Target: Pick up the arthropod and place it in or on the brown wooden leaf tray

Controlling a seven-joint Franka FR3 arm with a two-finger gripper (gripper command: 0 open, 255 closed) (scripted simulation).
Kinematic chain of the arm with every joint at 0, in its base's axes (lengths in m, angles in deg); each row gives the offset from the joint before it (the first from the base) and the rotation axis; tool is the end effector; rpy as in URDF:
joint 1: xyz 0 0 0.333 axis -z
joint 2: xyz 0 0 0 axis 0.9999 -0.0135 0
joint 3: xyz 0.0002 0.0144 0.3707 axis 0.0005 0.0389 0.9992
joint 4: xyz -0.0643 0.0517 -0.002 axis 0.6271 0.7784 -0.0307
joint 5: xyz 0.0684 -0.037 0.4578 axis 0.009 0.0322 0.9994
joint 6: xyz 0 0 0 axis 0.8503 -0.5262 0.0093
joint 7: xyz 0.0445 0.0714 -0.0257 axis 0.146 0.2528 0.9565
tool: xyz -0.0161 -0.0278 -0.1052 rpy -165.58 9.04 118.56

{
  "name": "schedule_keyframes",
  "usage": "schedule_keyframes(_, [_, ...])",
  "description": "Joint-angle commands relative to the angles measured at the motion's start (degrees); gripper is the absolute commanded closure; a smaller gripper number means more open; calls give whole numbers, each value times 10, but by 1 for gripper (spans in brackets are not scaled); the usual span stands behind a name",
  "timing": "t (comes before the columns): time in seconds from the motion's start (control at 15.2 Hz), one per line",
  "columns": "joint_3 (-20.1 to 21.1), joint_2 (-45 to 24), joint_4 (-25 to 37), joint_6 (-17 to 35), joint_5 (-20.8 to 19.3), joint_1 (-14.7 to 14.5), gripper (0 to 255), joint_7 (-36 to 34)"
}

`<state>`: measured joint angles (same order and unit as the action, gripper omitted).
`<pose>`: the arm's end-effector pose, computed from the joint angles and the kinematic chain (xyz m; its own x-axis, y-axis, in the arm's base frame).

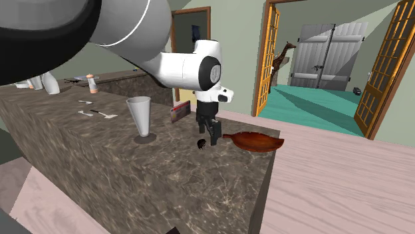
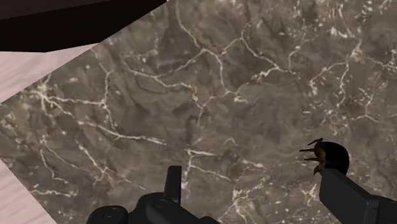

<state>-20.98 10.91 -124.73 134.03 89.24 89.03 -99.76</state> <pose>0.4819 0.3077 0.4732 0.9760 -0.2169 0.0173 -0.2160 -0.9755 -0.0424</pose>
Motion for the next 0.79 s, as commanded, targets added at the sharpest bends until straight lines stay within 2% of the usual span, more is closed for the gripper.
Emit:
schedule_keyframes(0.0, [18,-48,27,14,-20,-3,0,-45])
schedule_keyframes(0.26, [36,-148,91,32,-74,-19,0,-128])
schedule_keyframes(0.53, [32,-250,169,37,-129,-55,0,-202])
schedule_keyframes(0.73, [27,-268,172,50,-139,-64,0,-212])
